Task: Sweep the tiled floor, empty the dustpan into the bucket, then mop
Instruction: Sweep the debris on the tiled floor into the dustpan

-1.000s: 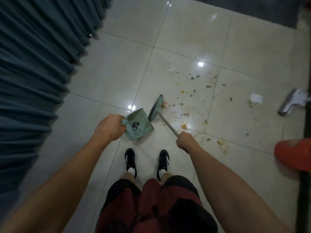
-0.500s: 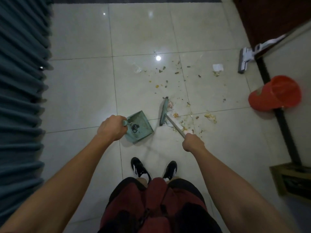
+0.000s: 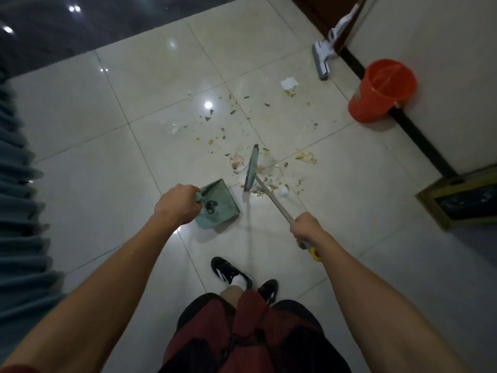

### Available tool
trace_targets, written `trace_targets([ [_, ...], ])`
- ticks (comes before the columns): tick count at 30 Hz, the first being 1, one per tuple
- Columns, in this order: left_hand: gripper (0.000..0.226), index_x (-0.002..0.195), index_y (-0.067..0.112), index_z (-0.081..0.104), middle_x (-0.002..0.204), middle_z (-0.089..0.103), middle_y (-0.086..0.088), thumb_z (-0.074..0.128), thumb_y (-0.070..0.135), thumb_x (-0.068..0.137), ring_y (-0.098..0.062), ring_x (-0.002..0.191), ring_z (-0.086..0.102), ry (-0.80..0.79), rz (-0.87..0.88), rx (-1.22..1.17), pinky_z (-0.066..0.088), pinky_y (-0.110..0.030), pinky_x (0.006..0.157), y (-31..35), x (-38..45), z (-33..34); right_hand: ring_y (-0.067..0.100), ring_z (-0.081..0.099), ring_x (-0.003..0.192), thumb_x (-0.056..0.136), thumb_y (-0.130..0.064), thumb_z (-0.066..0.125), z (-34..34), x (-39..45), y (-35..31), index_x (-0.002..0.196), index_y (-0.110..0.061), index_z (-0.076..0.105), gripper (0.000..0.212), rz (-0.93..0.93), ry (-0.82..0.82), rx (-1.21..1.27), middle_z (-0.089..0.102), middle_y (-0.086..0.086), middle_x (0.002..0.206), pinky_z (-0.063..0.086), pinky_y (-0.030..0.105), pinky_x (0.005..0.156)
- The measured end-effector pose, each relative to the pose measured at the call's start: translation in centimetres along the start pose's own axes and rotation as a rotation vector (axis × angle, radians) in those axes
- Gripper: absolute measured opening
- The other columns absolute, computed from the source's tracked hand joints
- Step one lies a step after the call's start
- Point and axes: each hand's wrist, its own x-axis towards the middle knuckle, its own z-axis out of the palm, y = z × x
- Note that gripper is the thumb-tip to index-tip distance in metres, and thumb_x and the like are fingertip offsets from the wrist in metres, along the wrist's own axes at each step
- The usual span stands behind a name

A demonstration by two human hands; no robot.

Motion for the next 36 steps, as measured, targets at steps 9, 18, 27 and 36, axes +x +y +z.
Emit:
trace_targets([
  [9, 0.014, 0.099, 0.03, 0.072, 0.089, 0.069, 0.002, 0.066, 0.033, 0.087, -0.02, 0.077, 0.064, -0.036, 0.16, 0.071, 0.061, -0.04, 0.072, 8.4, -2.0, 1.5, 0.023, 0.052, 0.054, 0.087, -0.002, 0.053, -2.6, -2.9, 10.3, 0.105, 0.0, 0.057, 0.018, 0.065, 0.136, -0.069, 0.061, 0.017, 0.09, 0.036, 0.02, 0.036],
  [18, 0.01, 0.095, 0.031, 0.071, 0.086, 0.068, 0.001, 0.062, 0.031, 0.089, -0.021, 0.077, 0.064, -0.078, 0.27, 0.102, 0.06, -0.038, 0.07, 13.1, -1.7, 3.1, 0.033, 0.064, 0.108, 0.095, -0.011, 0.052, -5.1, -2.5, 16.3, 0.129, -0.003, 0.053, 0.036, 0.193, 0.228, -0.081, 0.062, 0.017, 0.124, 0.044, 0.028, 0.069],
  [27, 0.012, 0.095, 0.028, 0.073, 0.084, 0.068, 0.0, 0.064, 0.03, 0.088, -0.022, 0.076, 0.064, -0.122, 0.272, 0.035, 0.061, -0.042, 0.073, 10.0, 3.2, 1.2, 0.024, 0.059, 0.056, 0.093, -0.001, 0.048, -4.2, -0.7, 10.0, 0.126, 0.004, 0.054, 0.034, 0.286, 0.053, -0.186, 0.053, 0.015, 0.072, 0.042, 0.028, 0.038],
  [36, 0.012, 0.095, 0.026, 0.073, 0.088, 0.069, -0.002, 0.064, 0.032, 0.089, -0.024, 0.077, 0.065, -0.151, 0.2, -0.003, 0.061, -0.043, 0.073, 1.6, 10.3, -4.1, 0.017, 0.049, 0.056, 0.089, 0.001, 0.055, -2.6, 2.1, -5.9, 0.124, 0.006, 0.058, 0.035, 0.121, -0.089, -0.05, 0.064, 0.019, 0.096, 0.043, 0.019, 0.033],
])
